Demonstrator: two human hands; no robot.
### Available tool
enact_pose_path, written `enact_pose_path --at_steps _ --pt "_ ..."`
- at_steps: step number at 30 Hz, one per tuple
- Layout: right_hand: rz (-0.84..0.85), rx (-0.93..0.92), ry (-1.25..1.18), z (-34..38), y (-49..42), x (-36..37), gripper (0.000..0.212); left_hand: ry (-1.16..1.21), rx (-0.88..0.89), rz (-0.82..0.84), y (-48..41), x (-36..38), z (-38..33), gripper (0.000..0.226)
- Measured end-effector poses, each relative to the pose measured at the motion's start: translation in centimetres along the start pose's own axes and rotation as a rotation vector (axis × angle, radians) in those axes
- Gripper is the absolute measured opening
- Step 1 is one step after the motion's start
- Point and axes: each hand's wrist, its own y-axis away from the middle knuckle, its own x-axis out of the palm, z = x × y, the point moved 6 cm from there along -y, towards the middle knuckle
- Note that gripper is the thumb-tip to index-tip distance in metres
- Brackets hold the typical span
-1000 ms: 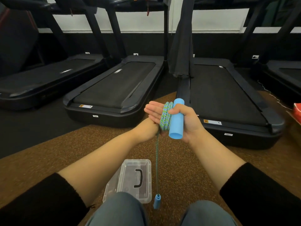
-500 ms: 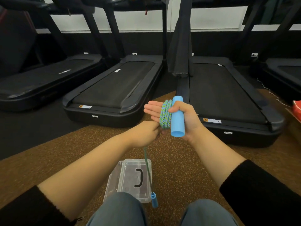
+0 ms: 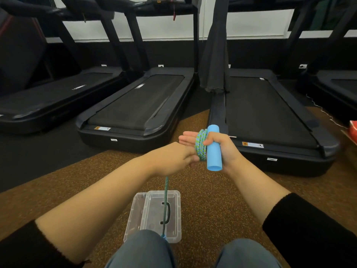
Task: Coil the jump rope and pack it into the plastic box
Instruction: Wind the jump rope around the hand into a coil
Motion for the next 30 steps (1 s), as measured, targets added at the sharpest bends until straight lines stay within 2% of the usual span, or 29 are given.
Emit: enact_pose_path --at_steps 3,5,7,10,13,18,22,24,27,30 --pt "-0.018 0.018 0.123 -0.4 0.5 -0.4 0.049 0.049 0.022 -0.033 0.0 -1.2 -0.1 0.021" --pt "-0.056 0.035 0.186 -0.7 0.8 -0.8 0.035 0.096 0.015 0.005 0.0 -1.4 0.0 0.024" --pt "-0.045 0.046 0.197 -0.8 1.0 -0.7 0.027 0.073 0.009 0.036 -0.1 -1.5 0.0 0.026" --pt "-0.022 0.072 0.153 -0.9 1.2 -0.3 0.024 0.005 0.023 0.069 -0.2 -1.3 -0.3 0.026" --pt "-0.027 0.089 0.053 -1.1 1.3 -0.5 0.033 -0.036 0.037 0.13 0.0 -1.2 -0.9 0.022" --pt "-0.064 -0.02 -0.255 -0.1 0.7 -1.0 0.081 -0.194 0.071 0.236 0.5 0.1 -2.3 0.022" --pt "-0.029 -0.079 -0.438 0.1 0.4 -1.1 0.077 -0.232 0.073 0.295 0.9 1.2 -2.6 0.021" --pt "-0.013 -0.107 -0.484 -0.1 0.1 -1.2 0.084 -0.228 0.082 0.298 1.0 1.2 -2.7 0.021" --pt "-0.01 -0.088 -0.407 -0.8 0.3 -1.2 0.095 -0.196 0.094 0.26 1.0 0.4 -2.6 0.02" --pt "0.012 -0.002 -0.215 -1.9 0.9 -1.0 0.077 -0.142 0.096 0.207 1.0 -0.7 -2.1 0.02"
